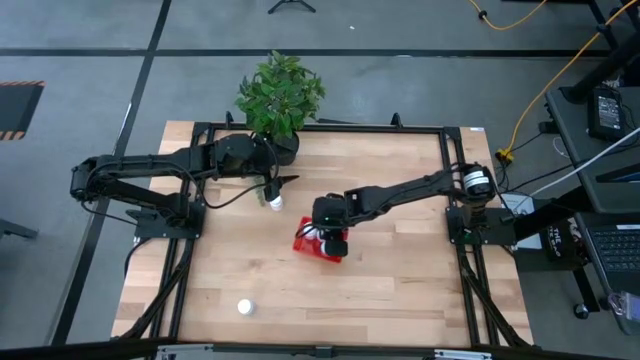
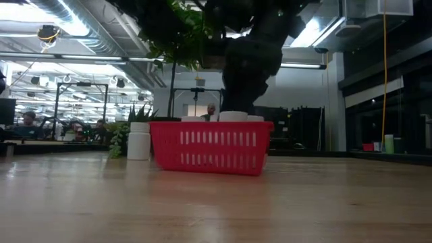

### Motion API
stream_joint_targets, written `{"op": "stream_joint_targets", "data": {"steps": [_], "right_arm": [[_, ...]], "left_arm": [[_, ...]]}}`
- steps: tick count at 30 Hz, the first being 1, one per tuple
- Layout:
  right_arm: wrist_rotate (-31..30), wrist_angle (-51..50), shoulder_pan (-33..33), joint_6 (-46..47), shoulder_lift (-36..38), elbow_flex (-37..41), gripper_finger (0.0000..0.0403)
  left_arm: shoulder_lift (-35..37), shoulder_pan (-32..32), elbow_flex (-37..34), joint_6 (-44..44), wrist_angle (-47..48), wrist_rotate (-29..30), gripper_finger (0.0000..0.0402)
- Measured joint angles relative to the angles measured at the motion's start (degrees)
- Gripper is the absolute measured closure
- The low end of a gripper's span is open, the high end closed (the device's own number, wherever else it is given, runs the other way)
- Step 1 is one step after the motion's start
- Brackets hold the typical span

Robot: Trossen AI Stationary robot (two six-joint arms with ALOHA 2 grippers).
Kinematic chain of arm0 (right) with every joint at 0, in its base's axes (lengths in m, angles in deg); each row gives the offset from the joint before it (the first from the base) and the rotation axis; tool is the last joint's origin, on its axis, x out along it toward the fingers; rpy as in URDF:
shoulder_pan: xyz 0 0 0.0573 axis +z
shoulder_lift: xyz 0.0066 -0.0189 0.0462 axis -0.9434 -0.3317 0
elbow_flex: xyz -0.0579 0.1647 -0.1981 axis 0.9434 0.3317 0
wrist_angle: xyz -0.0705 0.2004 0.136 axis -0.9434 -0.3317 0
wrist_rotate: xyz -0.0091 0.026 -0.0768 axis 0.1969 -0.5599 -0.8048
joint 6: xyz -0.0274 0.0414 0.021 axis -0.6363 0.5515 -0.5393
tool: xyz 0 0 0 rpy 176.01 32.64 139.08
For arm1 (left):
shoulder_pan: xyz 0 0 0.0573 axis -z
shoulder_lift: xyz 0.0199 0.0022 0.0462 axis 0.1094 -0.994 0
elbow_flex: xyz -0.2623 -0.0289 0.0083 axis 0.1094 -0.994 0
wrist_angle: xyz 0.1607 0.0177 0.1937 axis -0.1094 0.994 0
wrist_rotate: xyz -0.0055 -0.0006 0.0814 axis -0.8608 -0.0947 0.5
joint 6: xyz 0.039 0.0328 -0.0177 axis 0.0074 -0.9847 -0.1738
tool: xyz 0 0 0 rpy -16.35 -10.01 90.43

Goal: Pick and place pill bottles into a basket
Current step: Put the white pill bottle into the bin

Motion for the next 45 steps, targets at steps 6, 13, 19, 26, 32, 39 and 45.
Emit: {"op": "stream_joint_targets", "data": {"steps": [6,13,19,26,32,39,45], "right_arm": [[0.17,1.76,-0.31,0.19,-0.58,-0.03,0.0252],[0.44,2.05,-0.91,2.01,-0.62,-0.2,0.0204],[0.46,2.13,-0.89,2.17,-0.62,-0.2,0.0151],[-0.56,-2.22,-0.91,2.38,-0.67,-6.2,0.0126],[-3.67,-10.68,-2.14,-0.12,-0.65,-16.44,0.0124],[-10.81,-23.48,-3.29,-1.13,2.9,-27.17,0.0123],[-22.67,-25.96,-1.85,-1.32,13.39,-25.75,0.0123]], "left_arm": [[0.0,0.0,0.0,0.0,0.06,-0.67,0.0064],[0.0,0.0,0.0,0.0,0.09,-1.41,0.0064],[0.0,0.0,0.0,0.0,0.09,-1.41,0.0064],[0.0,-0.01,0.0,-0.38,0.34,-1.38,0.0064],[0.0,0.0,0.0,-1.05,6.89,-2.46,0.0064],[-0.02,1.13,-0.01,2.22,19.81,-5.68,0.0064],[-1.74,0.29,-3.58,8.88,21.75,-12.53,0.0062]]}}
